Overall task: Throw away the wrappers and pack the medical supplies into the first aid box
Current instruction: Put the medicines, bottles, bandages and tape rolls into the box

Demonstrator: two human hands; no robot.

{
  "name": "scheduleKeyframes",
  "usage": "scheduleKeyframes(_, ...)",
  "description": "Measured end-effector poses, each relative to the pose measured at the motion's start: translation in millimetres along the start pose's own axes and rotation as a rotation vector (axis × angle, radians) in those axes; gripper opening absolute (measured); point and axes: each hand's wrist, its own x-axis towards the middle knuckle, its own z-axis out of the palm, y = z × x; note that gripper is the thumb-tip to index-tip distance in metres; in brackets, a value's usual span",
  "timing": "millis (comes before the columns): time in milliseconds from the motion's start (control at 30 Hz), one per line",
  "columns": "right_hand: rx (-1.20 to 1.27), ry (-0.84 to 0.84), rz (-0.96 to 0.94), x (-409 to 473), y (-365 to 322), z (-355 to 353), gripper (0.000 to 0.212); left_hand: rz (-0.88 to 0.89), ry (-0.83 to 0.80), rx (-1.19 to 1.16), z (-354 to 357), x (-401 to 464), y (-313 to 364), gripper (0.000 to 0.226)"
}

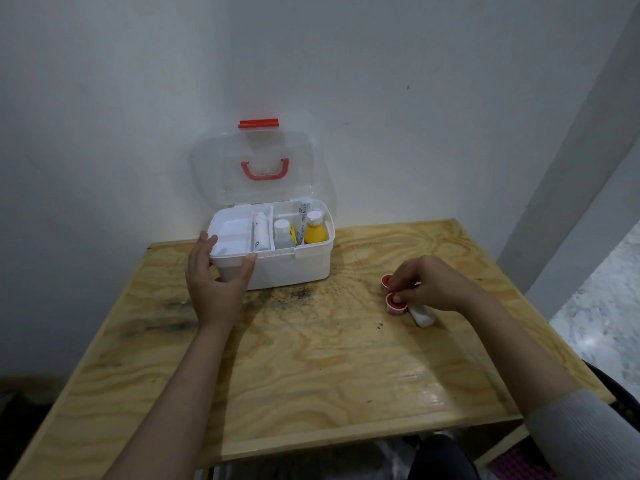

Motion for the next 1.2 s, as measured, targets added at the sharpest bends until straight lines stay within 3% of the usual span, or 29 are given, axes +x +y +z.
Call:
scheduleKeyframes(367, 0.025, 0.121, 0.006, -1, -11, 3, 0.012, -0.014, -0.008, -0.002, -1, -2, 2, 0.071)
scheduleKeyframes(700, 0.196, 0.285, -0.248, 15, -109, -26, 0.012, -0.048, -0.020, -0.019, -1, -2, 2, 0.071)
scheduleKeyframes(967, 0.156, 0.294, -0.381, 80, -196, -11, 0.017, -0.060, -0.033, -0.031, -4, -3, 10, 0.078)
scheduleKeyframes(1200, 0.043, 0.181, -0.288, 149, -231, 33, 0.029, -0.082, -0.030, -0.045, -3, -3, 6, 0.076)
